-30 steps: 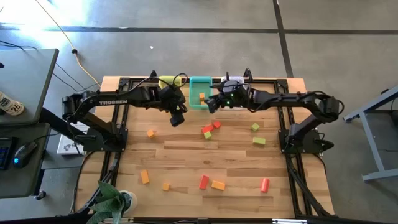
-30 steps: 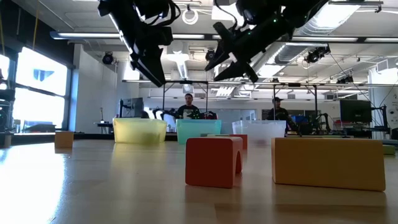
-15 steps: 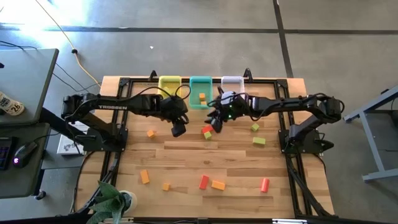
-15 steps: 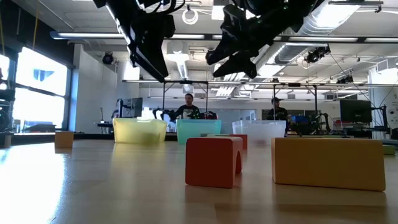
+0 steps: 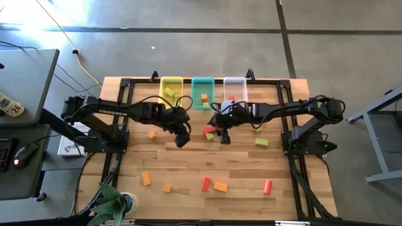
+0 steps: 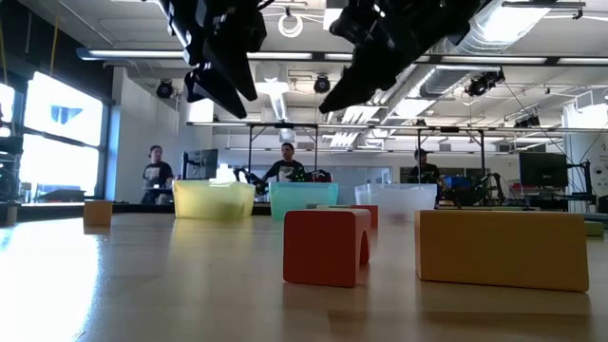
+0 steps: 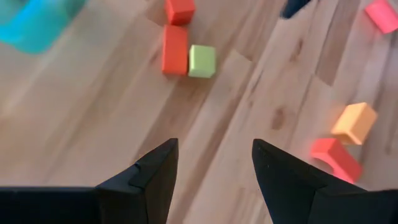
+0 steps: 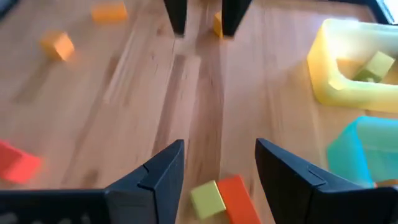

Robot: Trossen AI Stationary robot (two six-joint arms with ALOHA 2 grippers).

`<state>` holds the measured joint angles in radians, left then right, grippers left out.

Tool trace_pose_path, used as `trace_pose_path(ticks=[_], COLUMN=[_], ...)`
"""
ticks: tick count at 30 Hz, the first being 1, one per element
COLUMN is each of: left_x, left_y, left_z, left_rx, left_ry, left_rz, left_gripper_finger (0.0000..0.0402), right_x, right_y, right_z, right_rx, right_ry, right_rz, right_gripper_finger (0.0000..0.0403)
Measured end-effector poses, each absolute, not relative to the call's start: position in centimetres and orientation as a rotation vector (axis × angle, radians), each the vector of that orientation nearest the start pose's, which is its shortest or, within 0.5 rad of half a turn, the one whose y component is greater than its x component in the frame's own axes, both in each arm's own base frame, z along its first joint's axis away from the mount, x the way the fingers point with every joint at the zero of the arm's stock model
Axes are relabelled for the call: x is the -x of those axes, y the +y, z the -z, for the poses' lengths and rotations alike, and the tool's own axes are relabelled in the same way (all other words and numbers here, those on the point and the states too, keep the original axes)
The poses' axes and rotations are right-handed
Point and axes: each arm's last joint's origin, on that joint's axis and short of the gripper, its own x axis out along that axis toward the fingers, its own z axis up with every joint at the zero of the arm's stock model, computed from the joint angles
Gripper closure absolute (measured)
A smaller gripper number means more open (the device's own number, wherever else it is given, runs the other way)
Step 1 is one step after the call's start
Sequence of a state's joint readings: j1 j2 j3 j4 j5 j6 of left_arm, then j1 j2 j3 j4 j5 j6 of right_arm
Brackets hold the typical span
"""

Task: Sort & place blocks by color
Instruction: Put the green block into the yellow bin

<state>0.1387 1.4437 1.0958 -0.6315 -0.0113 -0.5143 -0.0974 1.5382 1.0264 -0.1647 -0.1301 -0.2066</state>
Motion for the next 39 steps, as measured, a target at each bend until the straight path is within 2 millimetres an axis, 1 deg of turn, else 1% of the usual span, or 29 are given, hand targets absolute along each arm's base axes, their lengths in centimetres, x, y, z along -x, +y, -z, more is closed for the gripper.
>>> trace_pose_path(ticks=[4, 12, 14, 24, 33, 39], left_x=[-28.9, -29.0, -29.0, -29.0, -29.0, -29.0], left_y=[3.5, 2.8, 2.8, 2.8, 2.8, 2.8], left_z=[-25.8, -25.8, -25.8, -25.8, -25.8, -25.8], left_rx=[0.567, 0.592, 0.592, 0.591, 0.585, 0.582], left_ry=[0.921, 0.921, 0.921, 0.920, 0.920, 0.920], left_rz=[-0.390, -0.390, -0.389, -0.391, -0.390, -0.390], left_gripper_finger=[0.0209, 0.0210, 0.0210, 0.0211, 0.0211, 0.0211], right_x=[-33.5, -34.5, -34.7, -35.1, -35.1, -35.2], right_y=[-2.9, -3.0, -3.1, -3.3, -4.2, -4.1], right_z=[-22.3, -18.7, -18.1, -15.8, -14.6, -13.8], right_rx=[0.171, 0.199, 0.196, 0.188, 0.156, 0.139], right_ry=[0.713, 0.827, 0.845, 0.917, 0.957, 0.974], right_rz=[-0.137, -0.177, -0.181, -0.171, -0.165, -0.190], right_gripper_finger=[0.0219, 0.0219, 0.0219, 0.0219, 0.0219, 0.0219])
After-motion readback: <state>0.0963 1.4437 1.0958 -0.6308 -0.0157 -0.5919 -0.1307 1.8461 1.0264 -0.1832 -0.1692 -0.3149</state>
